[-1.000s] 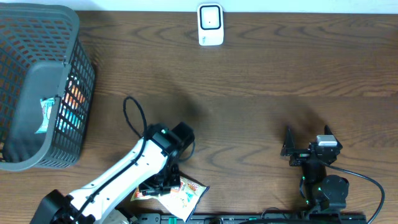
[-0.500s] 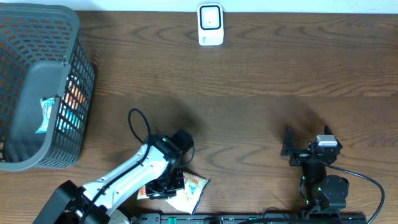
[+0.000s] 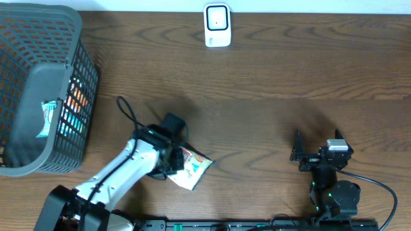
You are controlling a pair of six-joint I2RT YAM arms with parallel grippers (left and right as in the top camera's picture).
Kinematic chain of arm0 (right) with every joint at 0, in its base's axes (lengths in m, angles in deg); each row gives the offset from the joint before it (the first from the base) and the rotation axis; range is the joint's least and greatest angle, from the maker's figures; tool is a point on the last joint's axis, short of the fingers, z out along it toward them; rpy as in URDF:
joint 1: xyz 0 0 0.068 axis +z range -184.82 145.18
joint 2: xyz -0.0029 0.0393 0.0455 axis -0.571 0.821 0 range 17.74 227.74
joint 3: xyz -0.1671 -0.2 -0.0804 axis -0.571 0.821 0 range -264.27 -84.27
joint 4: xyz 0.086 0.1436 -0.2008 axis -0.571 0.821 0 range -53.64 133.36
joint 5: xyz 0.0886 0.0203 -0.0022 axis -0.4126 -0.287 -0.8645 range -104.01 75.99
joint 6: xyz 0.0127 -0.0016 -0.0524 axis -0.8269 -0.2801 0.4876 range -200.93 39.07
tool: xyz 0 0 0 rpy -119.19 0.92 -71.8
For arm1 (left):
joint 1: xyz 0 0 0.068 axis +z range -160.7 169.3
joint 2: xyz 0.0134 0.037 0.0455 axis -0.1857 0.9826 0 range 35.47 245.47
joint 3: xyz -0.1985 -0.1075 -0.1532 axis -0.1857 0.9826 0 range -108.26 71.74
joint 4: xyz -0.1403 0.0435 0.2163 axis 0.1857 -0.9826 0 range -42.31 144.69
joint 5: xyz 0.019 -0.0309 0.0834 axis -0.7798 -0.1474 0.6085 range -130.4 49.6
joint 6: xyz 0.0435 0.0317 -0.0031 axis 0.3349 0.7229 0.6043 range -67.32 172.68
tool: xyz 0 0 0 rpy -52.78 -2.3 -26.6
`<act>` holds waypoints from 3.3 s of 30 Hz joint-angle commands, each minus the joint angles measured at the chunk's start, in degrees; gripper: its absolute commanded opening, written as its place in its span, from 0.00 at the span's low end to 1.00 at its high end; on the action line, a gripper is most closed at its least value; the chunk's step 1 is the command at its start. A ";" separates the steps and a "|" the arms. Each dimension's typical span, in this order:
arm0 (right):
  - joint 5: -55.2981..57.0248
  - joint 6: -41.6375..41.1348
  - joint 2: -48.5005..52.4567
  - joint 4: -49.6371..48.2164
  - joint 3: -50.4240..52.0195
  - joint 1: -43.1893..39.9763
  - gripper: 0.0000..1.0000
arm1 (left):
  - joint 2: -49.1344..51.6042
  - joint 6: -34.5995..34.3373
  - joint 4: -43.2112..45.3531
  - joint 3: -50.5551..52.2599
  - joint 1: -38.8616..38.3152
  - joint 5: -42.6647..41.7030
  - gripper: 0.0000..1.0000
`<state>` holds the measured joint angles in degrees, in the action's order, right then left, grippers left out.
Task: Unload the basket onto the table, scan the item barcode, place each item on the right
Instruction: 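Regrasp the yellow bag with the left gripper and carry it toward the scanner, then release the bag near the scanner and reach left gripper into basket for green wipes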
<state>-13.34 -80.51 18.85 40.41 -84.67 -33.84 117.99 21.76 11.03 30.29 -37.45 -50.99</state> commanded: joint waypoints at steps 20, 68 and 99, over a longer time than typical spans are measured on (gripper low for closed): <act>0.07 -0.79 -0.09 0.24 0.09 -0.13 0.99 | 16.55 -13.38 42.66 -3.96 9.18 -17.99 0.08; 0.04 -0.79 -0.09 0.24 0.09 -0.13 0.99 | 33.03 -3.74 48.89 -34.58 0.37 -12.00 0.08; 0.07 -0.79 -0.09 0.24 0.09 -0.13 0.99 | -8.22 18.82 16.74 -40.52 59.34 24.26 0.69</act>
<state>-13.34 -80.51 18.85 40.41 -84.67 -33.84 107.17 39.49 29.50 -9.75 15.56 -26.53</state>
